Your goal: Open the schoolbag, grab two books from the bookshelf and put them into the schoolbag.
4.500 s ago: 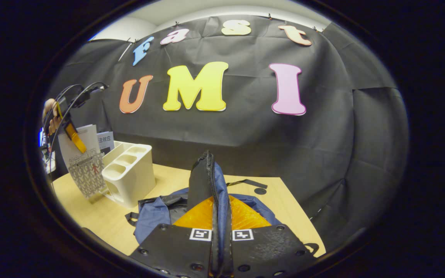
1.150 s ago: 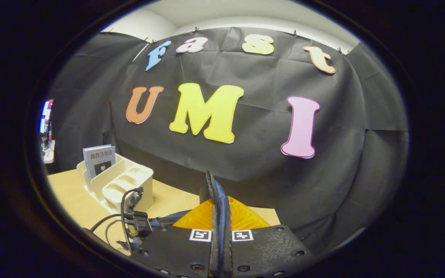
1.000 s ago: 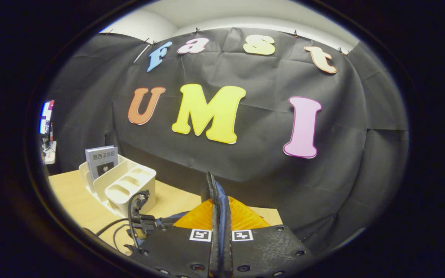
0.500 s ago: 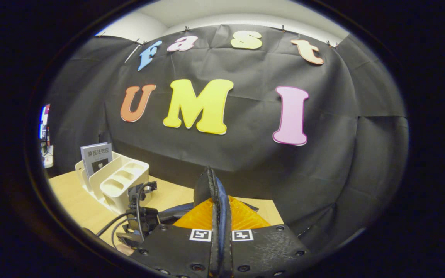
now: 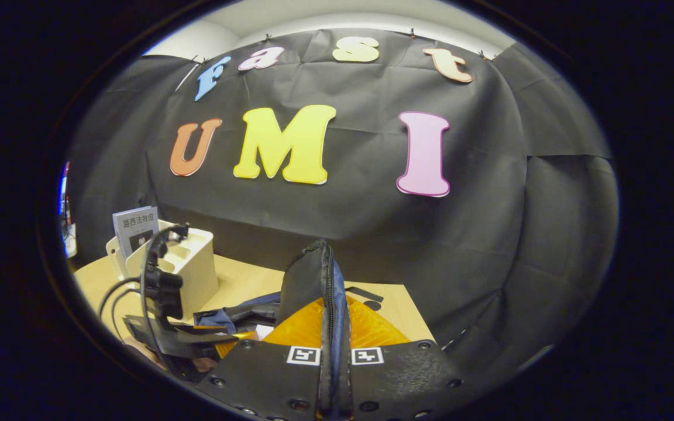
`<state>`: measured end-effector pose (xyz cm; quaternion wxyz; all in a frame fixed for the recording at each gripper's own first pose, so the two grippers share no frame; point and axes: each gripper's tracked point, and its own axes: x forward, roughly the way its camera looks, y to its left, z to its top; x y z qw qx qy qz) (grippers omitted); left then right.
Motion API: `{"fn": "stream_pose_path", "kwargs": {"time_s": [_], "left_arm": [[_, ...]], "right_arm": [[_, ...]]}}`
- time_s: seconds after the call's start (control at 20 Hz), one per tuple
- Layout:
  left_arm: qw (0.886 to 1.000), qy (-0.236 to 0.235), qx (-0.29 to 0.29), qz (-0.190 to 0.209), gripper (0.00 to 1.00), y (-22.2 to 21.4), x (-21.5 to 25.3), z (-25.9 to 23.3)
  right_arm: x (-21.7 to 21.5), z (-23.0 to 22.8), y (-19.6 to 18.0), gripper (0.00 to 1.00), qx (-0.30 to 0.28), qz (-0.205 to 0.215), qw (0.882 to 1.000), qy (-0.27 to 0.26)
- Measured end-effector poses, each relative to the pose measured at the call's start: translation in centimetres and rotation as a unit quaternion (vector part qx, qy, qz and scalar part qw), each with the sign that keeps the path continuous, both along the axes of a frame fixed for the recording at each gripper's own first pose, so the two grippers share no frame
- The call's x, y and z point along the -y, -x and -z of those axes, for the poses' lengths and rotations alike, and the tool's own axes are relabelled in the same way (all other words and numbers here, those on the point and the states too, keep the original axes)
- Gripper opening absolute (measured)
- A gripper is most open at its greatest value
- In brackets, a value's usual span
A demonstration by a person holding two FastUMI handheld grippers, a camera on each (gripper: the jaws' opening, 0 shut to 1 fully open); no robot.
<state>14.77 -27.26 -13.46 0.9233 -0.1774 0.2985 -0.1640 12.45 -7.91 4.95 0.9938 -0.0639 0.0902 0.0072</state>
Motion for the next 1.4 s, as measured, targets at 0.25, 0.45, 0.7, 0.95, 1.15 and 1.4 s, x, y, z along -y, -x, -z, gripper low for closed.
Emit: {"fn": "stream_pose_path", "kwargs": {"time_s": [0.25, 0.45, 0.7, 0.95, 1.15, 1.4], "left_arm": [[0.999, -0.004, 0.040, 0.006, 0.95, 1.1, -3.6, -2.6], [0.997, -0.023, 0.070, 0.003, 0.95, 1.8, -7.0, -4.5], [0.988, -0.098, 0.115, -0.021, 0.95, 2.2, -13.4, -8.1], [0.960, -0.206, 0.182, -0.055, 0.94, 2.0, -20.4, -13.0], [0.955, -0.225, 0.175, -0.081, 0.94, 1.7, -24.8, -15.4], [0.939, -0.254, 0.193, -0.128, 0.94, -0.9, -30.5, -19.4]], "right_arm": [[-0.5, 1.9, -0.1, 0.05, -0.014, 0.005, 1.000, 0.010], [-1.0, 3.0, 0.2, 0.05, -0.020, 0.005, 0.999, 0.027], [-1.2, 3.9, 0.6, 0.05, -0.029, 0.014, 0.998, 0.047], [-1.4, 4.3, 1.0, 0.05, -0.030, 0.018, 0.998, 0.051], [-2.0, 4.8, 0.8, 0.05, -0.035, 0.019, 0.998, 0.049], [-3.2, 5.2, 0.4, 0.05, -0.041, 0.010, 0.998, 0.041]]}}
